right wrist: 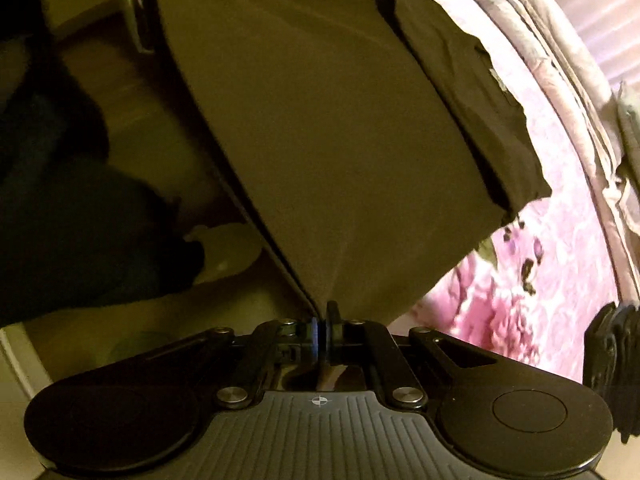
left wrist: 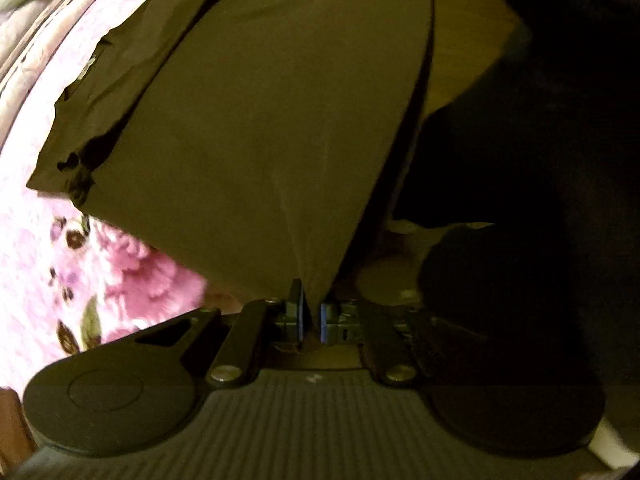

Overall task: Fold clothes
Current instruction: 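Grasp the sweater hem with the left tool while the right tool grasps it too, lifting, then fold the held hem up toward the collar with both tools and release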

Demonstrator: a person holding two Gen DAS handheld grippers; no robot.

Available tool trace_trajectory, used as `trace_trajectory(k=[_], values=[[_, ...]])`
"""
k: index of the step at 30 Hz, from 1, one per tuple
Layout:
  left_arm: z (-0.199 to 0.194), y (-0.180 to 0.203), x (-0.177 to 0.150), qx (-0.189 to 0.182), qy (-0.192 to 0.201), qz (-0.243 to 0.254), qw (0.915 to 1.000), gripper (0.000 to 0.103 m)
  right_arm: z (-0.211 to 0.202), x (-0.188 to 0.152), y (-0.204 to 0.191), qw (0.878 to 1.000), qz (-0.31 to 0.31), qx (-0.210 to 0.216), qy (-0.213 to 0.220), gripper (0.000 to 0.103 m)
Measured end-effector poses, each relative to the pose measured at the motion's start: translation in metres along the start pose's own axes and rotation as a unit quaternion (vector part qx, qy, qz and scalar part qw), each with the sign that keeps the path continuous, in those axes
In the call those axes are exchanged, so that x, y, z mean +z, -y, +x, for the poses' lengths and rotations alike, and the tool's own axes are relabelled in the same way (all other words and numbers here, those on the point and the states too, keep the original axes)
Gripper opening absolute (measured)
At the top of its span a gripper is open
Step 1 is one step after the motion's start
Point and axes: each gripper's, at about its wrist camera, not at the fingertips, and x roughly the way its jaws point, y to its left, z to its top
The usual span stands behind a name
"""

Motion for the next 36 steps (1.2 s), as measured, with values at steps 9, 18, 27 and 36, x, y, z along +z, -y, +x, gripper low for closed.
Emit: trace_trajectory(k=[9, 18, 27, 36], values=[[-0.051, -0.157, 0.069, 0.095, 0.063, -0.084, 0.9899, 0.005, -0.021, 0.056, 0.138, 0.994, -0.033, -0.093, 0.050, 0.002], [0.025, -0.345, 0.136, 0.099, 0.017, -0.170, 0.9803, 0.006, 0.088, 0.142, 0.325, 0.997, -0.049, -0.028, 0.052, 0.002], [0.123, -0.440, 0.158, 0.071, -0.036, -0.213, 0.9737, 0.006, 0.213, 0.183, 0.426, 0.998, -0.038, 0.043, 0.031, 0.002], [0.188, -0.486, 0.149, 0.035, -0.035, -0.221, 0.9740, 0.012, 0.288, 0.199, 0.466, 0.997, 0.043, 0.063, -0.004, 0.002]])
